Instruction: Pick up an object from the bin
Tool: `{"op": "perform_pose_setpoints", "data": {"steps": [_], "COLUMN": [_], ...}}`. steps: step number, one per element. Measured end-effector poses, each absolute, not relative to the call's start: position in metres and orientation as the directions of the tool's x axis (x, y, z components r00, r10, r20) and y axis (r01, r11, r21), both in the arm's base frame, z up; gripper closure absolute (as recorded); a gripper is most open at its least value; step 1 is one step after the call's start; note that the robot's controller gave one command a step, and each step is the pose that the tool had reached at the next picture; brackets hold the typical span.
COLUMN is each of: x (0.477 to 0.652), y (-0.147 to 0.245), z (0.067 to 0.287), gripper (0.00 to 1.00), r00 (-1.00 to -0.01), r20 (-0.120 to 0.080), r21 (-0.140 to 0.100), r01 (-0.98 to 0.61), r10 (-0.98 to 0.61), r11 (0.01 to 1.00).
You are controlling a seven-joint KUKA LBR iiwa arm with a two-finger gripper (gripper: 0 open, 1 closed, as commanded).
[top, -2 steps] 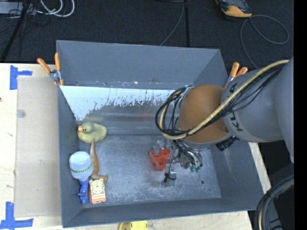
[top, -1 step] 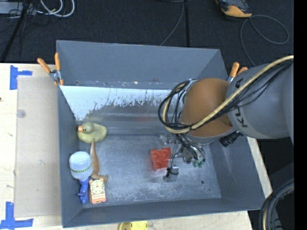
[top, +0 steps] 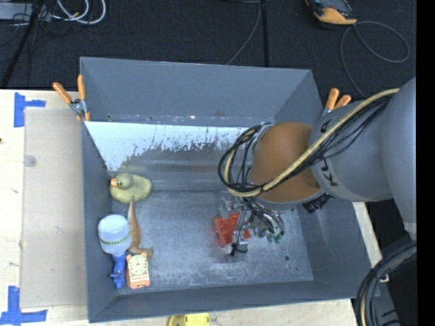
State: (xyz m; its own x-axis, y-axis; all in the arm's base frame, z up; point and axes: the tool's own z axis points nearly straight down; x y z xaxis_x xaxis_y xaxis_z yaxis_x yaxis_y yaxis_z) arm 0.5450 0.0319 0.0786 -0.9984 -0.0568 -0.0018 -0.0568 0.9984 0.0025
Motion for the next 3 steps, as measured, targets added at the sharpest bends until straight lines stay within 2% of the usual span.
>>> {"op": "perform_pose_setpoints", "data": {"steps": [1,3], "x": [0.5521,0.5512], "y": [0.0325,0.0325], "z": [0.0587,0.0643], "gripper": [1.00,1.00], "r00": [-0.999,-0.999], "r20": [-0.022,-0.020], "r21": [0.005,0.005], "r01": [-0.035,-0.032], "r10": [-0.035,-0.031], "r11": [0.999,0.999]}}
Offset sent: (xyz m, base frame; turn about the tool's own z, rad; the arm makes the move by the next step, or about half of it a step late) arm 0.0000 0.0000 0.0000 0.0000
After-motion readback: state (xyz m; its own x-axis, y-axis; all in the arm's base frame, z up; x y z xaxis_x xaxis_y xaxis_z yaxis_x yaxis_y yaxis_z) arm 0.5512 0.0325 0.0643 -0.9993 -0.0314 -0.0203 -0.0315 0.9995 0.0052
